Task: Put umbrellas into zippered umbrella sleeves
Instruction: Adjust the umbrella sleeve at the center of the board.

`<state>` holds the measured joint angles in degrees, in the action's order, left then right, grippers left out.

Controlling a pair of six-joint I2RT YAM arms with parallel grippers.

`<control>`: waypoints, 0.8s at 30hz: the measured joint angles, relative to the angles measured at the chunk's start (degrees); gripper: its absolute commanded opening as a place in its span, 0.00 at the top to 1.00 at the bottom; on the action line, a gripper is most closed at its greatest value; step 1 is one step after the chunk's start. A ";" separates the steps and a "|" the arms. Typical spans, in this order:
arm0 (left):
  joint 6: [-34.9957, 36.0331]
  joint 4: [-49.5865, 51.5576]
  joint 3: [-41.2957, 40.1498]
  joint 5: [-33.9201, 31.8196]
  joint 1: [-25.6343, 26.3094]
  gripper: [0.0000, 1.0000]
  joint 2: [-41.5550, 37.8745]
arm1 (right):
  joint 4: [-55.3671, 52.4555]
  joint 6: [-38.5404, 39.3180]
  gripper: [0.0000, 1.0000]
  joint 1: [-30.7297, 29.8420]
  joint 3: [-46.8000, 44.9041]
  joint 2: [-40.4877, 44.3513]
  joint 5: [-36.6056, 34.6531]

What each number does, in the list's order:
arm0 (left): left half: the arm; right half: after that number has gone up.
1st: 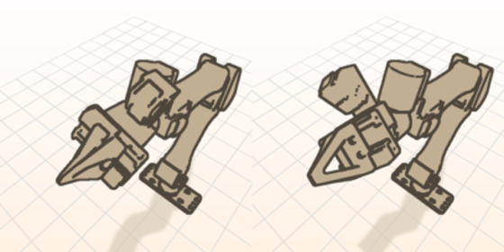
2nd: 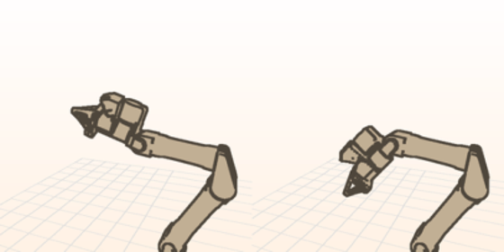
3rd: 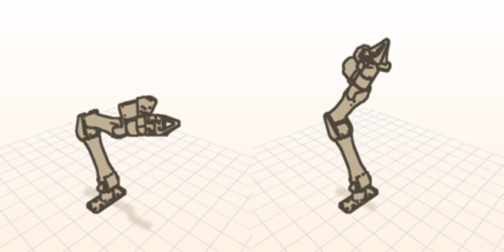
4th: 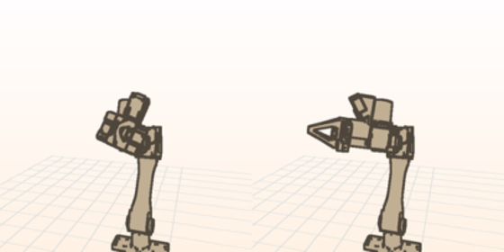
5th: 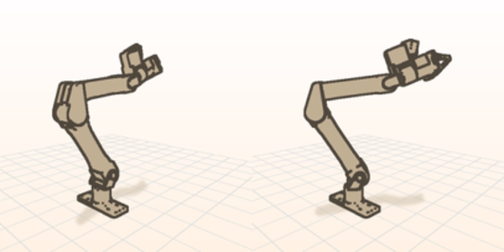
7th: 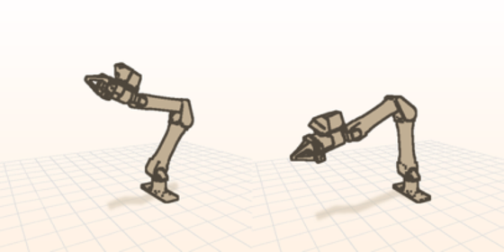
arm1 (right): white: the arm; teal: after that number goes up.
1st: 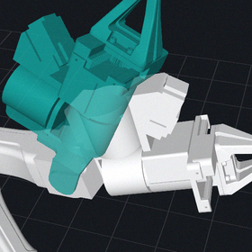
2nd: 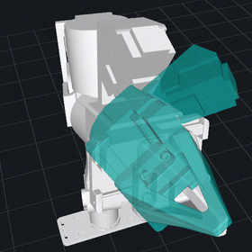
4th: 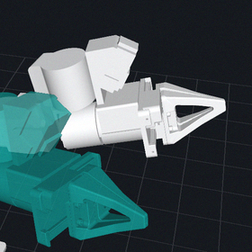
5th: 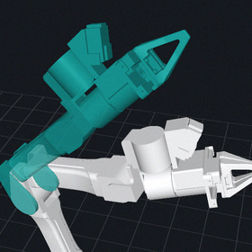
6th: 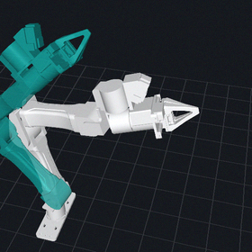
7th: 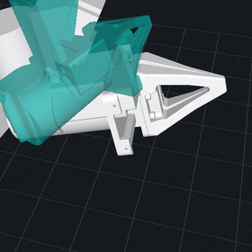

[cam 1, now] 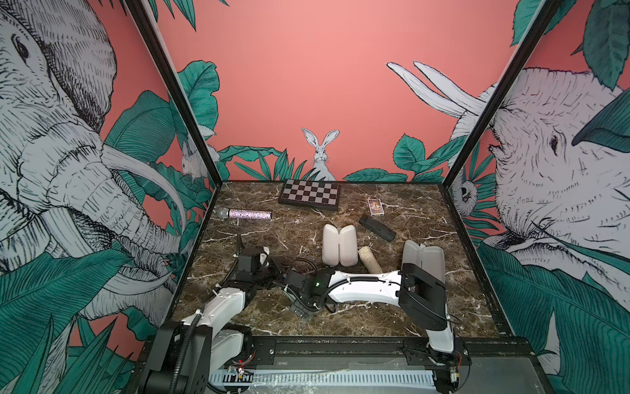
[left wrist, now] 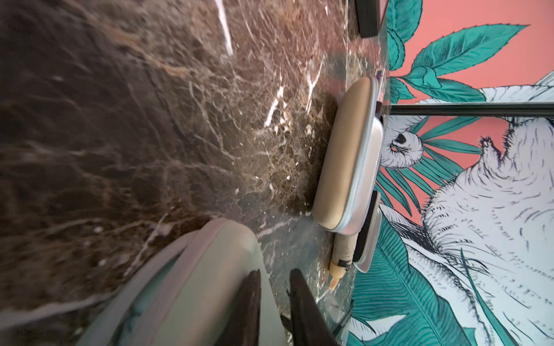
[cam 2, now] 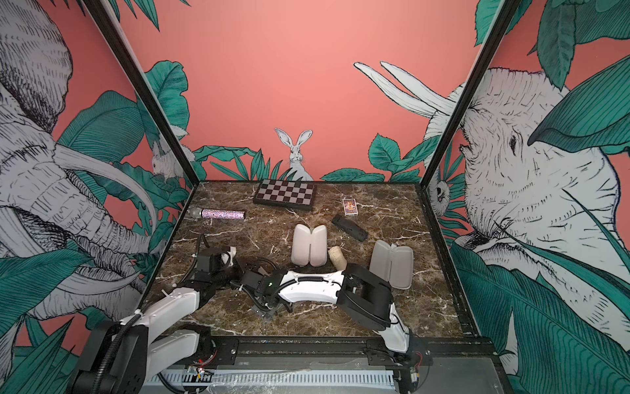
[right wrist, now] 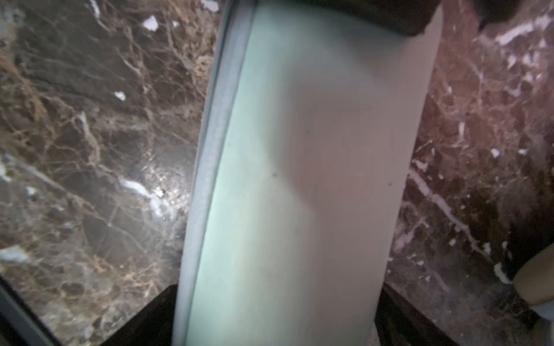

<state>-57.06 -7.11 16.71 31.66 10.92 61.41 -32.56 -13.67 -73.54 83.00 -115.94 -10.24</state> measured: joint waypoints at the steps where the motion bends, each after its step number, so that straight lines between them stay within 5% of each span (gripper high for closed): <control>1: 0.09 0.85 0.00 -0.66 -0.09 0.78 -0.63 | 0.20 1.05 0.03 0.04 -0.11 -0.04 -1.16; 11: 4.07 8.24 1.27 -0.39 0.17 0.77 -3.50 | 3.17 20.35 0.00 7.54 -0.72 -0.50 -7.50; 16: 6.03 11.98 2.78 -0.09 0.17 0.75 -3.91 | 3.69 30.69 0.00 10.80 8.28 -6.73 -11.13; 24: 10.84 21.99 8.55 1.03 0.13 0.56 -4.33 | 4.68 37.31 0.00 15.15 22.29 -15.80 -15.08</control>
<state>-46.22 14.87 25.26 32.69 11.05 57.08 -27.88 23.64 -58.39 105.30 -131.74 -25.32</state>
